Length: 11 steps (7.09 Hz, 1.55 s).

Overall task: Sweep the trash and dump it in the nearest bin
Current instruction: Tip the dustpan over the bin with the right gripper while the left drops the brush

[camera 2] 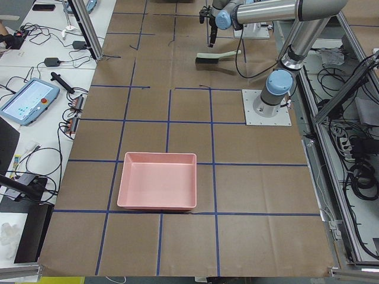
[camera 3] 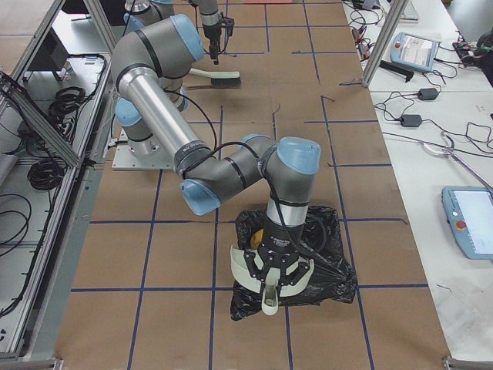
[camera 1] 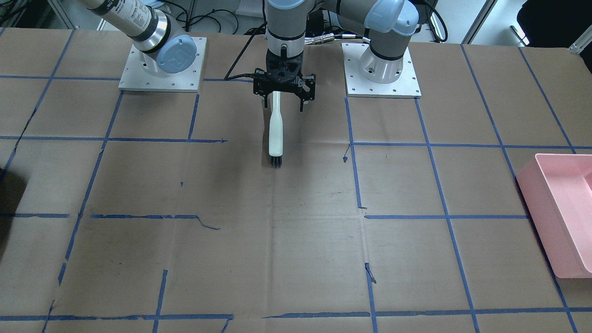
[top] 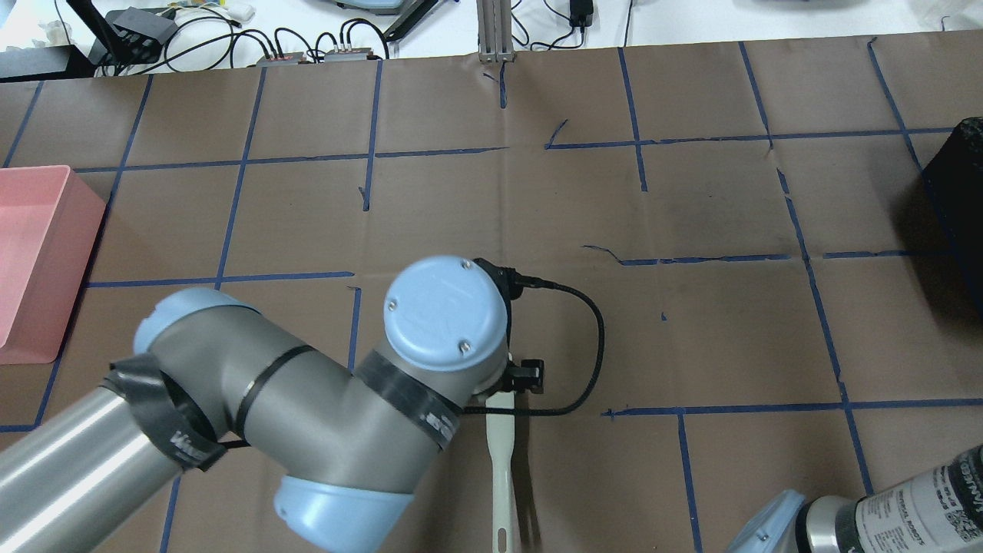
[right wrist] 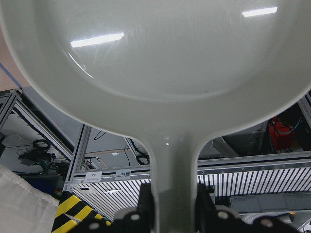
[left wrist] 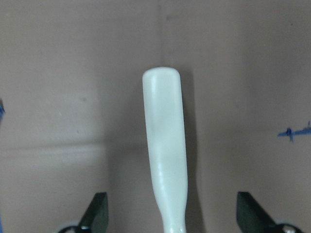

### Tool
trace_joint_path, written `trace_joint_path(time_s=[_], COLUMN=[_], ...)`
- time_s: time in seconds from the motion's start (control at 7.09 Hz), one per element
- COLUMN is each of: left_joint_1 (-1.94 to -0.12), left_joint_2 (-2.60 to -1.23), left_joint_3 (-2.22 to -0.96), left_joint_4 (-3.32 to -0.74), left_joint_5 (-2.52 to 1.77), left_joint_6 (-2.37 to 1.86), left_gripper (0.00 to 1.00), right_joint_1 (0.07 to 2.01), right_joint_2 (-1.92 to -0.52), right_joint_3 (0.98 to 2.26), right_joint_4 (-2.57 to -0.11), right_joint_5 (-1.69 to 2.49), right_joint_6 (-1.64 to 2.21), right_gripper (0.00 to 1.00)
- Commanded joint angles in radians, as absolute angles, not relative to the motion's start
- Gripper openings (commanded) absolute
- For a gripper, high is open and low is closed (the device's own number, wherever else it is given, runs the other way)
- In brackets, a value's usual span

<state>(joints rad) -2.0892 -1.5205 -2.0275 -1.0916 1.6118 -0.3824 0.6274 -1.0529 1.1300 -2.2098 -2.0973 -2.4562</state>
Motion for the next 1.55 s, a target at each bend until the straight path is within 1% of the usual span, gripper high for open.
trace_joint_path(time_s=[0.0, 0.14, 0.56, 0.7, 1.13, 1.27, 1.41], left_joint_1=[-1.938, -1.893, -1.757, -1.705, -1.62, -1.623, -1.623], left_joint_2=[-1.479, -1.47, -1.437, -1.439, -1.44, -1.439, -1.439], left_joint_3=[-1.927, -1.896, -1.786, -1.757, -1.75, -1.75, -1.755], left_joint_4=[-1.208, -1.209, -1.372, -1.39, -1.388, -1.388, -1.388], left_joint_5=[1.615, 1.618, 1.617, 1.615, 1.6, 1.612, 1.606], left_joint_6=[-0.153, -0.077, -0.034, 0.038, 0.121, 0.121, 0.12], left_gripper=[0.97, 0.99, 0.99, 0.98, 0.99, 0.99, 0.99], right_joint_1=[0.627, 0.627, 0.637, 0.655, 0.732, 0.736, 0.736], right_joint_2=[-1.054, -1.051, -1.051, -1.048, -1.11, -1.153, -1.22], right_joint_3=[1.134, 1.135, 1.132, 1.131, 1.15, 1.193, 1.262], right_joint_4=[-2.221, -2.252, -2.27, -2.267, -2.231, -2.189, -2.134], right_joint_5=[-2.112, -2.17, -2.184, -2.177, -2.106, -2.064, -2.021], right_joint_6=[-2.448, -2.436, -2.433, -2.403, -2.324, -2.26, -2.187], right_gripper=[0.02, 0.02, 0.02, 0.02, 0.02, 0.02, 0.02])
